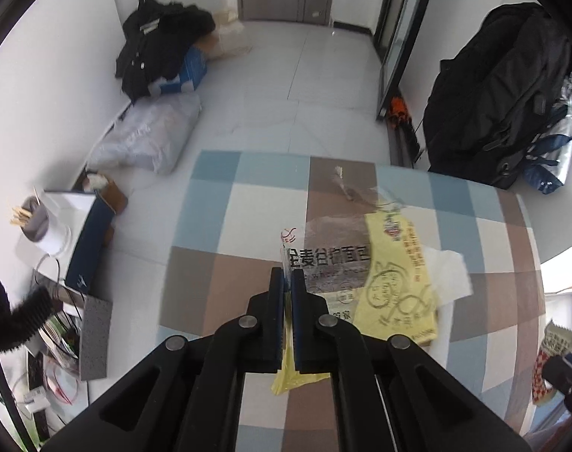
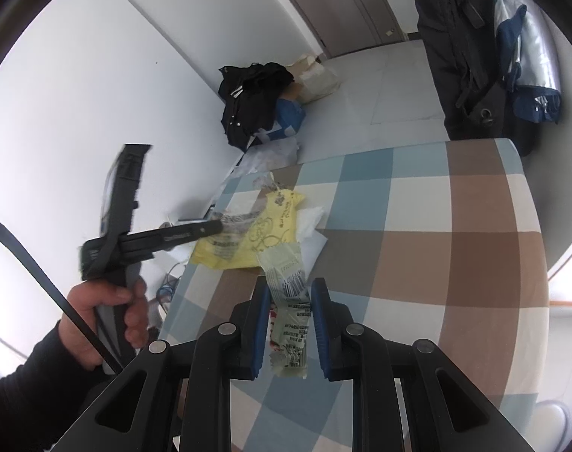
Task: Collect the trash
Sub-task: 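Grasp the yellow bread wrapper with the left gripper while the right holds the plastic, then carry the yellow wrapper and clear plastic over the white bin with both grippers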
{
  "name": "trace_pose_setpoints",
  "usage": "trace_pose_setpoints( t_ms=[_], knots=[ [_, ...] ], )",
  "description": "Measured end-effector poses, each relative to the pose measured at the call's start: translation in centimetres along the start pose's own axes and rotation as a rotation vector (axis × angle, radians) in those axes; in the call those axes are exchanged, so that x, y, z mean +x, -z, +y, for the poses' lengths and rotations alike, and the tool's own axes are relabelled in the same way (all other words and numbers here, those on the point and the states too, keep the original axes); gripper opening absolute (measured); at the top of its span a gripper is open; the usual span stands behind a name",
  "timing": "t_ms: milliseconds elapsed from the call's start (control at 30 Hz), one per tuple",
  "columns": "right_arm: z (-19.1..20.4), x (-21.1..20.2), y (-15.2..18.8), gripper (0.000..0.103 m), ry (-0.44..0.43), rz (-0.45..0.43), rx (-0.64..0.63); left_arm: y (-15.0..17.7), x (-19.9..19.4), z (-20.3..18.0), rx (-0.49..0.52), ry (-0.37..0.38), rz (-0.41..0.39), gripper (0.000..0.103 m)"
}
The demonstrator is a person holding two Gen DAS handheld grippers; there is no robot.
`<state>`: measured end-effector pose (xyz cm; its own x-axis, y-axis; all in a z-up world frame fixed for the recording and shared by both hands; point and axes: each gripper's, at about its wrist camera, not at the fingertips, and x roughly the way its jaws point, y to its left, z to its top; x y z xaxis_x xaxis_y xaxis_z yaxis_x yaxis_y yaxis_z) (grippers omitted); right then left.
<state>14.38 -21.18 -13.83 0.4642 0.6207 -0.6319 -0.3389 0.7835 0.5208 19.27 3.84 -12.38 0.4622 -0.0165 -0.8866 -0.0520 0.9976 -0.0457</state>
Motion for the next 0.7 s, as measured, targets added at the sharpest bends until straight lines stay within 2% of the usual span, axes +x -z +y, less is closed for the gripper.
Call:
trace_pose_setpoints(
  t_ms=[200,300,700],
  knots=[
    [0.4,-0.7,0.6,0.021,0.006,-0.018,-0.004,1.2,-1.2,1.3,-0.073,0.101,0.023,0.000],
    [0.6,-1.0,0.8,0.021,0.013,-0.025,0.001,1.2,-2.5,1.4,-0.082,0.134,-0.005,0.000],
    [2.0,-4.8,2.2,0.021,0.010,-0.088,-0.002,2.7,-7.7,0.7,-0.020,0.201,-0.094,0.000]
  ],
)
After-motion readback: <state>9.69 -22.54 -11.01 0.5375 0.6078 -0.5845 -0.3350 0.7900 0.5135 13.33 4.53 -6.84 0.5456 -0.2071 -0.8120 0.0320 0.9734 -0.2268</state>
